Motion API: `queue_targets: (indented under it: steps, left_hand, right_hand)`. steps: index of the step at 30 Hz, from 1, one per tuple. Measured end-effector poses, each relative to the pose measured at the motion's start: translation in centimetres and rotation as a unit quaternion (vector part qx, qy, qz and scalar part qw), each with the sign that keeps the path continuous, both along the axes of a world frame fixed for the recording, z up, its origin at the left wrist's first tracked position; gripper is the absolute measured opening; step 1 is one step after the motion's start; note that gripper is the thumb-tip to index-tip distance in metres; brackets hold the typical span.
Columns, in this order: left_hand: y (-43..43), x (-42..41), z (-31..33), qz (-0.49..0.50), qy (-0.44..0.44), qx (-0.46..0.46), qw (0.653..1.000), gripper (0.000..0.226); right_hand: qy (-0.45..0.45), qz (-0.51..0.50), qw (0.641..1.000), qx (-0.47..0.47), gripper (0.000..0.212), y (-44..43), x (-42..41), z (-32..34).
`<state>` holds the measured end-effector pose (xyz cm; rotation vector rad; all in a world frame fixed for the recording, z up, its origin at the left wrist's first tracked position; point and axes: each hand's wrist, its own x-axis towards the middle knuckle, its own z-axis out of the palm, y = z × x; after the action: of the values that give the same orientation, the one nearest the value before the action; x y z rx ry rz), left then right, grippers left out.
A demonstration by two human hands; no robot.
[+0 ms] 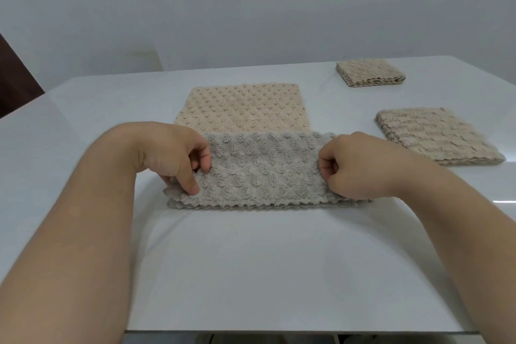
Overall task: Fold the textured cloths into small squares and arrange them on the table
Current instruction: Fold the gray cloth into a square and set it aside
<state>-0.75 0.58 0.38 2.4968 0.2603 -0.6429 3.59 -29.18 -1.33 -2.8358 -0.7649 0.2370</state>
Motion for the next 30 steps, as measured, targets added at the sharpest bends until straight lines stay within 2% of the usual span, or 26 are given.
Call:
queue_targets:
  steps: [5, 9, 16, 23, 25, 27, 30]
  left_hand:
    - [-0.4, 0.1, 0.0, -0.003, 0.0, 0.041, 0.999, 0.038]
    - [-0.8, 0.0, 0.0, 0.0, -0.004, 0.084, 0.996, 0.036]
    - [-2.0, -0.3, 0.6, -0.014, 0.001, 0.234, 0.972, 0.034]
    - [-2.7, -0.7, 1.2, -0.014, 0.014, 0.253, 0.967, 0.021]
    - [-2.6, -0.7, 1.1, -0.001, -0.023, 0.235, 0.972, 0.013]
    - [-2.7, -0.2, 1.0, 0.044, -0.118, 0.176, 0.976, 0.007]
    - [-4.4, 0.8, 0.2, 0.121, -0.305, 0.083, 0.941, 0.007]
  right_hand:
    - [-0.031, 0.009, 0.999, -0.042, 0.013, 0.0, -0.3, 0.1]
    - [-0.02, 0.015, 0.996, -0.08, 0.016, -0.3, -0.6, 0.1]
    - [-0.019, 0.011, 0.996, -0.092, 0.018, -0.5, -1.1, 0.3]
    - [-0.017, -0.009, 0.996, -0.093, 0.021, -0.5, -1.5, 0.6]
    - [-0.055, -0.03, 0.995, -0.073, 0.018, 0.0, -1.5, 0.6]
    - [-0.108, -0.058, 0.992, -0.022, 0.017, 0.6, -1.2, 0.4]
    - [-0.168, -0.066, 0.98, 0.084, 0.022, 1.6, -0.6, -0.7]
